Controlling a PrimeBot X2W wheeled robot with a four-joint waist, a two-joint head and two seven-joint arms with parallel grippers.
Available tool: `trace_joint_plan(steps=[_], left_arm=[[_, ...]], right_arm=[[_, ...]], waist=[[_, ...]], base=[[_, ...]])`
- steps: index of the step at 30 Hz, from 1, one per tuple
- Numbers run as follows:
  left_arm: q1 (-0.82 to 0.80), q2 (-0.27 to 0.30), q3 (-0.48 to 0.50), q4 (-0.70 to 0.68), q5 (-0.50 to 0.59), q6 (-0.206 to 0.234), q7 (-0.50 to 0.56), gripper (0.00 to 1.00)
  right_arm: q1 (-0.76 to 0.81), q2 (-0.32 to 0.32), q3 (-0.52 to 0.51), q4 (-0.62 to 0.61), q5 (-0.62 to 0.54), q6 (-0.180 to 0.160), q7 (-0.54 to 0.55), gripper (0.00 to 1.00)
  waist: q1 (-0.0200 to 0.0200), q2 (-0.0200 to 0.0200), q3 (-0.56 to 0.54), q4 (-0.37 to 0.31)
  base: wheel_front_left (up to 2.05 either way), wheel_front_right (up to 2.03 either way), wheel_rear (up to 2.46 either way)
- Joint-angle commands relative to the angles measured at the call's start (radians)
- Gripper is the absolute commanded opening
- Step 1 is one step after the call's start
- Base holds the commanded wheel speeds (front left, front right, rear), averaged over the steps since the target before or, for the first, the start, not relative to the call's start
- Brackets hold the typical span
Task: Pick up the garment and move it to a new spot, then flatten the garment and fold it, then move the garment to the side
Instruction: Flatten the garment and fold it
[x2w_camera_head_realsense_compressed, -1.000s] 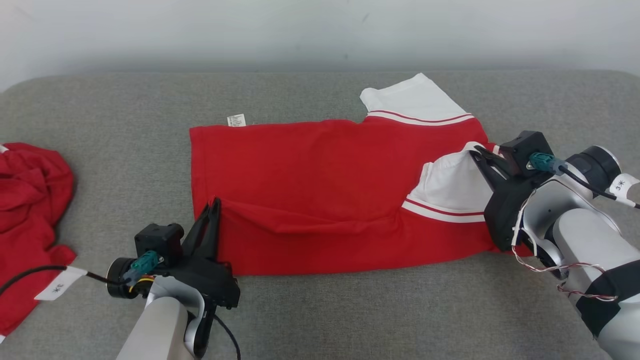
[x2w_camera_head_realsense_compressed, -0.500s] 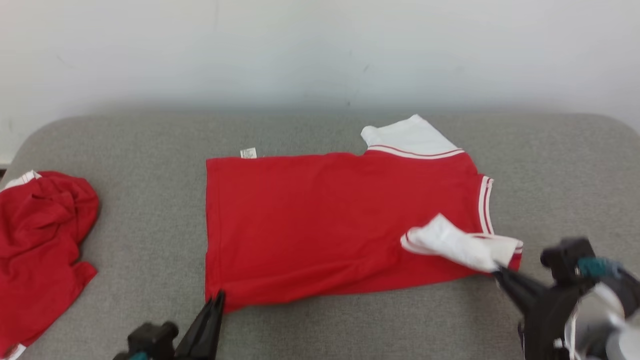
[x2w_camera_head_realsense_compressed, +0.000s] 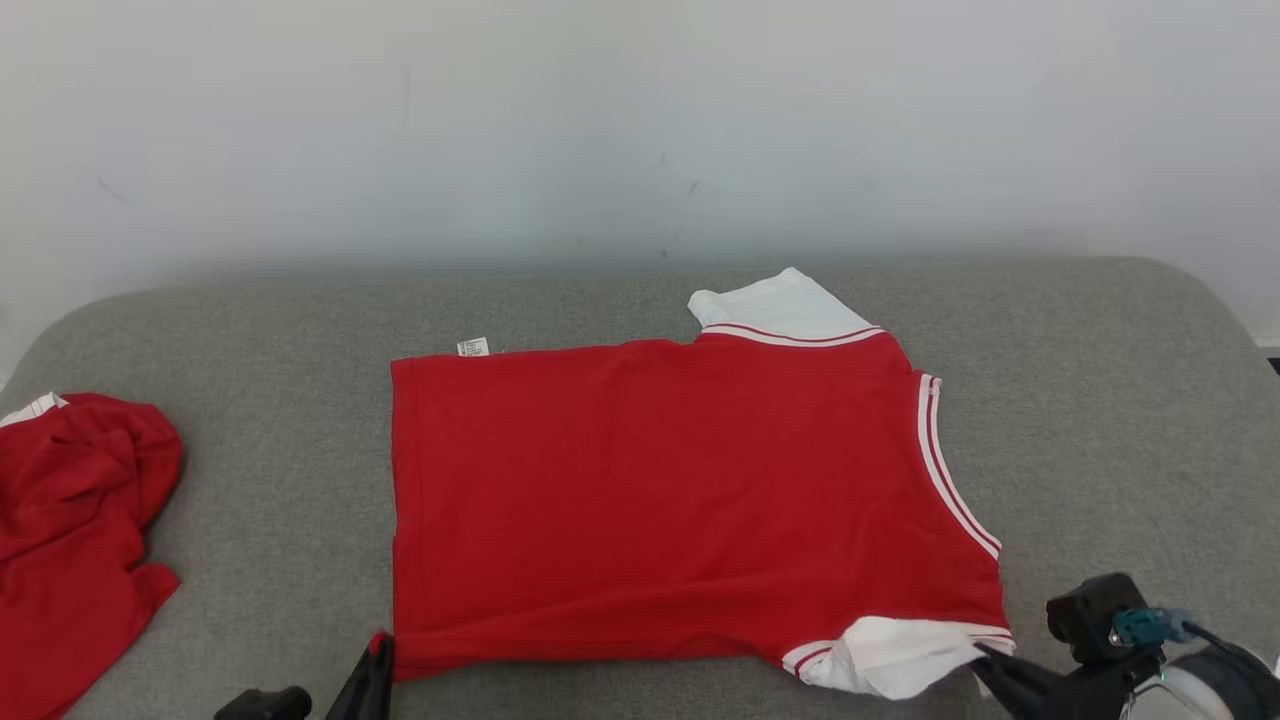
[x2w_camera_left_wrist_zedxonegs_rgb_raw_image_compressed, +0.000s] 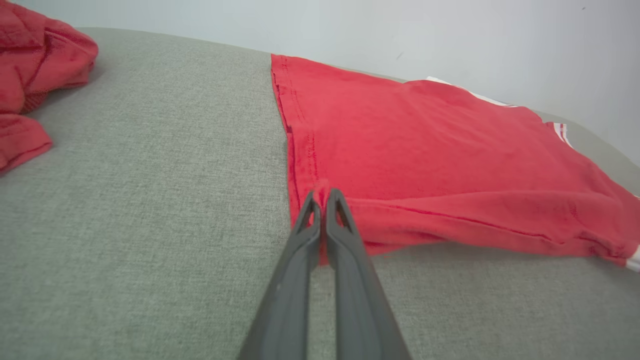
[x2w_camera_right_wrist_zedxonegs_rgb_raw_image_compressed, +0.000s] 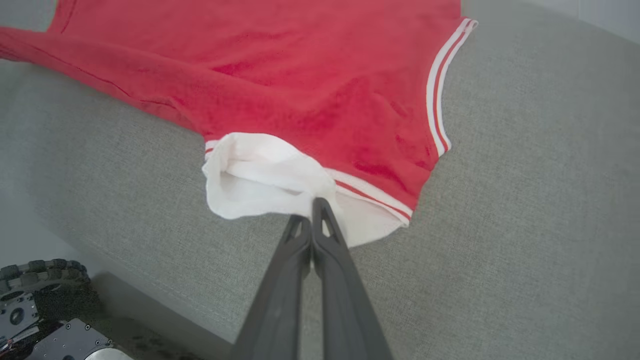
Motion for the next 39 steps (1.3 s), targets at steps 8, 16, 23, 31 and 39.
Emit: trace_joint_plan(steps=[8,16,23,31,39], left_arm=[[-0.080,-0.036,-0.019,0.004,0.037,0.001,-0.004,0.00],[-0.170,-0.066,-0.074,0.036,0.045,0.001,-0.004,0.00],[-0.247,-0.099,-0.060,0.121,0.046,0.018,-0.004,0.00],[-0.338,-0.119,-0.041,0.178,0.055,0.042,-0.005,0.00],[-0.396,-0.128,-0.031,0.251,0.066,0.065,-0.004,0.00]], right_arm=[[-0.188,-0.018,0.039,0.061,-0.036,-0.002,-0.077,0.00],[-0.385,-0.016,0.116,0.252,-0.056,-0.002,-0.182,0.00],[-0.530,0.012,0.198,0.429,-0.085,-0.002,-0.291,0.00],[-0.689,0.077,0.228,0.610,-0.101,-0.002,-0.398,0.00],[-0.793,0.118,0.266,0.765,-0.129,-0.002,-0.485,0.00]], waist=[[0.0002,0.0000,0.030,0.006],[0.0002,0.0000,0.074,0.035],[0.0002,0.0000,0.107,0.062],[0.0002,0.0000,0.157,0.061],[0.0002,0.0000,0.170,0.066]], base=[[0.00,0.00,0.00],[0.00,0.00,0.00],[0.00,0.00,0.00],[0.00,0.00,0.00],[0.00,0.00,0.00]])
